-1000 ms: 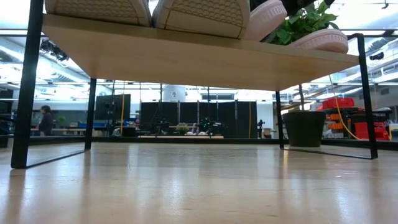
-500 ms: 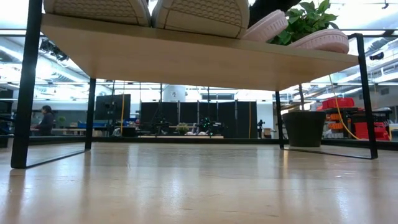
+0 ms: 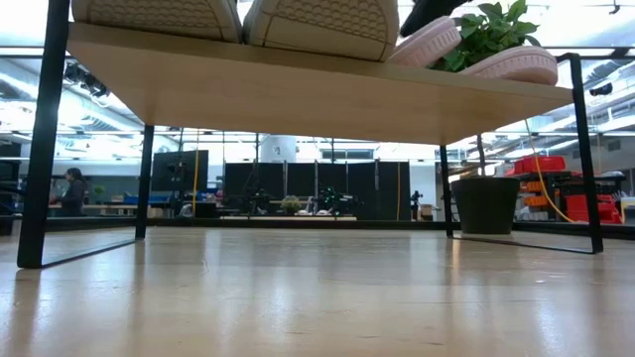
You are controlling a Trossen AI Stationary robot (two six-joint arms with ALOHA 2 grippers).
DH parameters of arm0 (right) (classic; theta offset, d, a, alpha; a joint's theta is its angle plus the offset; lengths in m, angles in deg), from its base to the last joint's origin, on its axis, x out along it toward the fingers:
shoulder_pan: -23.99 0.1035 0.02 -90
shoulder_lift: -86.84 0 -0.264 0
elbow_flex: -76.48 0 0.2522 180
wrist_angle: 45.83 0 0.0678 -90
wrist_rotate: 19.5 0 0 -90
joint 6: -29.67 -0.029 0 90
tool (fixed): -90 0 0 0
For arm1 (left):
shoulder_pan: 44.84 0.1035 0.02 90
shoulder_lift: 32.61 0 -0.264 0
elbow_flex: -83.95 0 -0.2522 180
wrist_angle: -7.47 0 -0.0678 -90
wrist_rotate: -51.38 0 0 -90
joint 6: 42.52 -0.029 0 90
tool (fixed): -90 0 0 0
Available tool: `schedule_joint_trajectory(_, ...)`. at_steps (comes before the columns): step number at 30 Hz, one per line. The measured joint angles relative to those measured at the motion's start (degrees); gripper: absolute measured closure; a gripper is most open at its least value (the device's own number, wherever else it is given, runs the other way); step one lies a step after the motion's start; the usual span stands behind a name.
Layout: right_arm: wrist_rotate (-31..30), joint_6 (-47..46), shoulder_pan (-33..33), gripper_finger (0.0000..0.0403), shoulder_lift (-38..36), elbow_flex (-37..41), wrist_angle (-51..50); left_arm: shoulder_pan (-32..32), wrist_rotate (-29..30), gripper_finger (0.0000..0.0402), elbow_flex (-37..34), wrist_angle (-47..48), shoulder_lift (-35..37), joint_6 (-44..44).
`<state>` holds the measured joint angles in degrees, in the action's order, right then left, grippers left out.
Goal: Pick and place slides into the shelf
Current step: Adjust the right pink slide on the shelf
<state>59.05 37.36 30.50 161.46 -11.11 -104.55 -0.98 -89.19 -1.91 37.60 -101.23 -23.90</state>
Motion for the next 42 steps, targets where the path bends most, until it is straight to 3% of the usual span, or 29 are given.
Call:
schedule_joint_trajectory(7, 0.17, -5.14, 8.0, 0.0206, -0.1, -3.0, -12.51, 0.01, 0.02, 0.0294, 0.0, 0.02, 0.0, -0.44)
schedule_joint_trajectory(12, 0.24, -11.13, 15.17, 0.0206, -0.08, -2.62, -16.12, 0.0, 0.0, 0.0294, 0.0, 0.02, 0.0, -0.44)
schedule_joint_trajectory(18, -2.91, -18.37, 19.28, 0.0206, 0.22, -2.62, -17.7, 0.0, 0.02, 0.0294, 0.0, 0.02, 0.0, -0.42)
schedule_joint_trajectory(22, -5.76, -17.06, 20.45, 0.0208, 2.47, -2.62, -14.51, 0.0, 0.01, 0.0294, 0.0, 0.02, 0.0, -0.42)
schedule_joint_trajectory(33, -16.22, 2.78, 24.3, 0.0213, 11.91, -2.6, -12.45, 0.0, 0.0, 0.0294, 0.0, 0.57, 0.0, 0.17)
schedule_joint_trajectory(36, -19.05, 1.51, 25.2, 0.0213, 11.79, -2.6, -13.49, 0.0, -0.02, 0.0294, 0.0, 1.82, 0.0, 0.22)
schedule_joint_trajectory(42, -21.48, -11.11, 26.09, 0.0213, 10.09, -2.6, -21.95, 0.01, 0.02, 0.0294, 0.0, 2.99, 0.0, 0.26)
